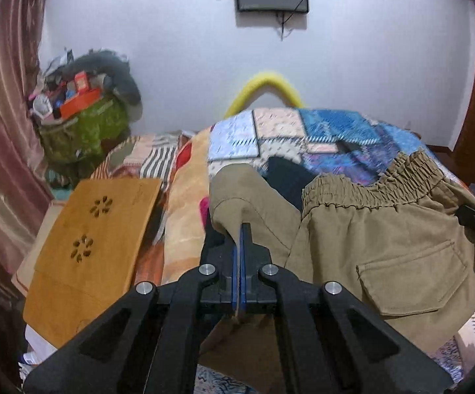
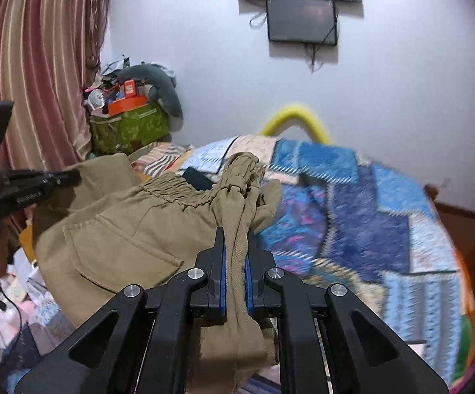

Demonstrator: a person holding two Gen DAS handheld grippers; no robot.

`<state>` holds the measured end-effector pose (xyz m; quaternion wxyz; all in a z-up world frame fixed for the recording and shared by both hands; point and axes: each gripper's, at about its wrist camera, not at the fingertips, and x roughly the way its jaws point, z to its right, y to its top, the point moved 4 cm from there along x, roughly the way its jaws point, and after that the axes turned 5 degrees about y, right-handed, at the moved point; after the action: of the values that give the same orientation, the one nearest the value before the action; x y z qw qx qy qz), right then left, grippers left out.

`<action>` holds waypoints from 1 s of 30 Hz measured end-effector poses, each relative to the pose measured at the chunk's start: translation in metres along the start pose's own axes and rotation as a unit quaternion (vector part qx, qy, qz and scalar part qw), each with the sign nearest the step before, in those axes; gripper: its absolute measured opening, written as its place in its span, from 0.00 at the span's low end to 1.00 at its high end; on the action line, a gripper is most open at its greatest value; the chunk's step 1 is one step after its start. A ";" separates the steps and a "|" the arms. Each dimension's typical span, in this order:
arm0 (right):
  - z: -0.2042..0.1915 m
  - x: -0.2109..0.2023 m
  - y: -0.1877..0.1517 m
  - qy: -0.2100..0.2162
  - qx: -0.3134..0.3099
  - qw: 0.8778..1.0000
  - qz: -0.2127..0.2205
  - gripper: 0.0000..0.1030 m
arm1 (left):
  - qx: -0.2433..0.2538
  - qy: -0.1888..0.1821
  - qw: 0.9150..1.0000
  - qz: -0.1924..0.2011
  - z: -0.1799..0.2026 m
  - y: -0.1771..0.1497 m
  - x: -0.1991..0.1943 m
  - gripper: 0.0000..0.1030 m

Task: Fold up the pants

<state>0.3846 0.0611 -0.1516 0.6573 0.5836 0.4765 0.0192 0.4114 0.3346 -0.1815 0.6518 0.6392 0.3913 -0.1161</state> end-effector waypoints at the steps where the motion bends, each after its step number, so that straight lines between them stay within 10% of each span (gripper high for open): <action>1: -0.002 0.008 -0.004 0.009 0.008 1.000 -0.010 0.07 | 0.000 0.000 1.000 -0.006 -0.004 -0.006 0.007 0.01; 9: -0.020 0.040 -0.075 0.068 0.043 0.988 -0.131 0.09 | 0.018 0.003 0.998 -0.056 -0.026 -0.069 0.039 0.01; 16: -0.029 0.010 -0.101 0.055 0.044 0.987 -0.142 0.21 | 0.014 -0.014 0.997 -0.080 -0.031 -0.103 0.038 0.01; 22: -0.013 -0.005 -0.104 0.008 0.076 0.989 -0.129 0.65 | 0.017 -0.019 0.995 -0.092 -0.027 -0.112 0.034 0.02; 30: 0.003 0.053 -0.115 0.033 0.164 0.965 -0.203 0.65 | 0.028 -0.018 0.994 -0.100 -0.019 -0.116 0.037 0.02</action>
<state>0.3542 0.0526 -0.2745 0.5261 0.5737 0.6032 -0.1738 0.3532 0.3472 -0.2894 0.6261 0.6124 0.4379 -0.2030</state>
